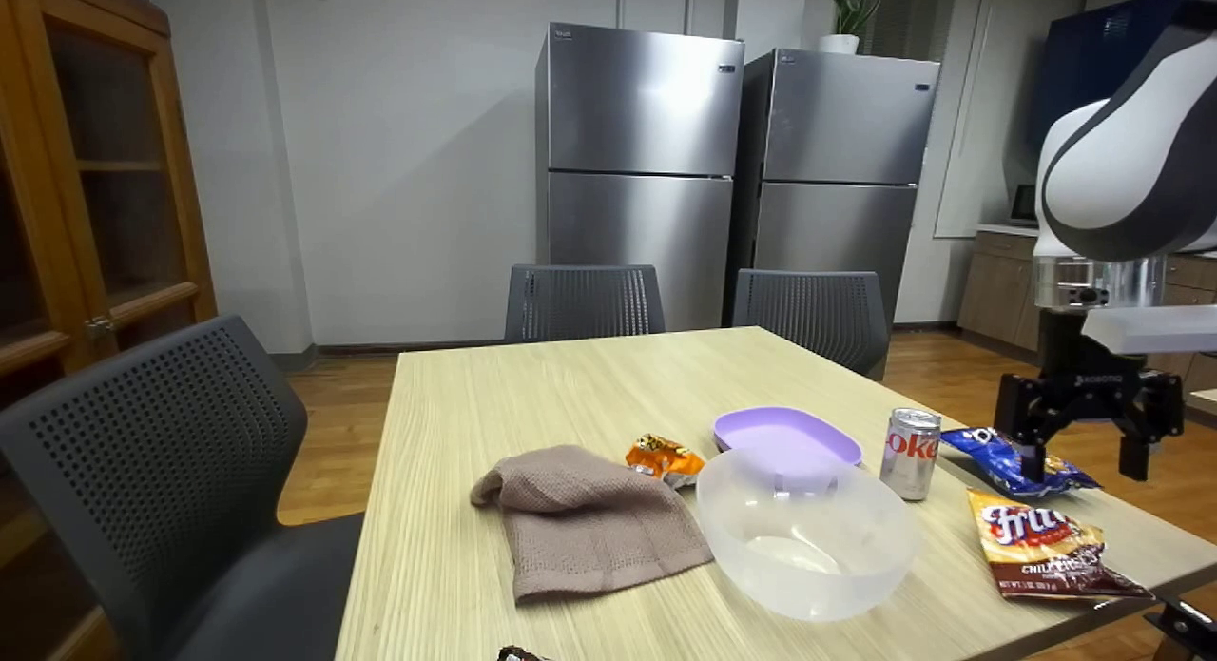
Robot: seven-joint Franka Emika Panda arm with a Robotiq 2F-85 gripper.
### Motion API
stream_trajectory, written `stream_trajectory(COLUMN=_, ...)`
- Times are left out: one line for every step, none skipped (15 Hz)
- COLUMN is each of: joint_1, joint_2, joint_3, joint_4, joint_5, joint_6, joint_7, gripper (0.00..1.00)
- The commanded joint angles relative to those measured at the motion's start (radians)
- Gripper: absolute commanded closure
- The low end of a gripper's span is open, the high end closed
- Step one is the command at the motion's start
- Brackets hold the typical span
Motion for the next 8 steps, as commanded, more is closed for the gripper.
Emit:
stream_trajectory(joint_1=-0.017, joint_2=0.062, joint_3=-0.026, joint_4=0.001, joint_5=-0.013, joint_6=0.109, joint_7=-0.022, gripper=0.0)
stream_trajectory(joint_1=-0.016, joint_2=0.075, joint_3=-0.034, joint_4=0.001, joint_5=-0.014, joint_6=0.131, joint_7=-0.027, gripper=0.0)
stream_trajectory(joint_1=-0.014, joint_2=0.088, joint_3=-0.041, joint_4=0.001, joint_5=-0.009, joint_6=0.152, joint_7=-0.036, gripper=0.0)
stream_trajectory(joint_1=-0.012, joint_2=0.1, joint_3=-0.047, joint_4=0.001, joint_5=-0.003, joint_6=0.169, joint_7=-0.044, gripper=0.0)
stream_trajectory(joint_1=-0.01, joint_2=0.114, joint_3=-0.051, joint_4=0.001, joint_5=0.003, joint_6=0.189, joint_7=-0.053, gripper=0.0)
stream_trajectory(joint_1=-0.008, joint_2=0.127, joint_3=-0.055, joint_4=0.001, joint_5=0.009, joint_6=0.207, joint_7=-0.058, gripper=0.0)
stream_trajectory(joint_1=-0.004, joint_2=0.141, joint_3=-0.057, joint_4=0.001, joint_5=0.009, joint_6=0.222, joint_7=-0.058, gripper=0.0)
stream_trajectory(joint_1=-0.001, joint_2=0.155, joint_3=-0.058, joint_4=0.001, joint_5=0.011, joint_6=0.238, joint_7=-0.058, gripper=0.0)
